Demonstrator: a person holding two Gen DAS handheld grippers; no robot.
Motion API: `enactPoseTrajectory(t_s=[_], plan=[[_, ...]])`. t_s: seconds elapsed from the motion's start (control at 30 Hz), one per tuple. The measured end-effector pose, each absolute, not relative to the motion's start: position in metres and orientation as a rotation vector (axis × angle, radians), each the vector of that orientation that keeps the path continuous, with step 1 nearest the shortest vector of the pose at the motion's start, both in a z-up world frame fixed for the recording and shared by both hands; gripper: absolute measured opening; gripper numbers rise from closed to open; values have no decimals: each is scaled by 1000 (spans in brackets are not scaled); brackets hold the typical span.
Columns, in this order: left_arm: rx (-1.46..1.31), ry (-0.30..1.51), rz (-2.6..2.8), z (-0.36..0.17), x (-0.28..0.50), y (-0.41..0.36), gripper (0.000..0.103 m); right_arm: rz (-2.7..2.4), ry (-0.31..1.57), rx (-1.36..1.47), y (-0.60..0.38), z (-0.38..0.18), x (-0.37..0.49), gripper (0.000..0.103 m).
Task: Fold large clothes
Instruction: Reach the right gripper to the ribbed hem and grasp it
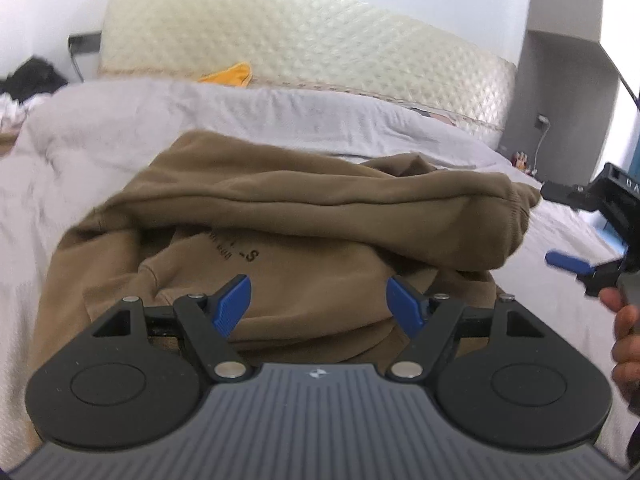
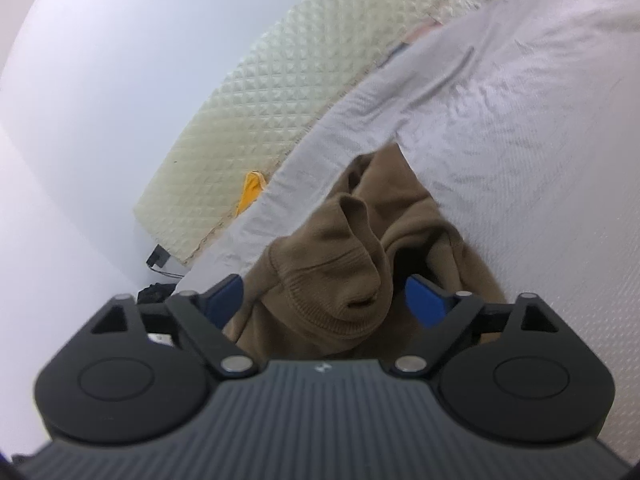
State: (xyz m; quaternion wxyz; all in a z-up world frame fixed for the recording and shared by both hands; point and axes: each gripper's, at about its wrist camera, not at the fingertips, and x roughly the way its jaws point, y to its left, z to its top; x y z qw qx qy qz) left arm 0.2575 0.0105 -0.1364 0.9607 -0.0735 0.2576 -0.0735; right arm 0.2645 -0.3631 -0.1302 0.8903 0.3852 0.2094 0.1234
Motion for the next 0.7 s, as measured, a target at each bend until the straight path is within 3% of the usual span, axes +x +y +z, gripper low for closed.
enactPoseTrajectory(t_s=[0.2, 0.53, 0.6, 0.7], plan=[[-217, 573, -117, -154, 276, 33, 78, 248, 445, 846, -358, -140, 288, 93], [-287, 591, -121, -160, 289, 45, 78, 260, 303, 785, -360, -139, 316, 92], [-299, 591, -121, -160, 290, 46, 78, 282, 307, 744, -352, -139, 316, 70], [-322, 590, -119, -160, 291, 48, 78, 291, 299, 681, -342, -132, 310, 60]])
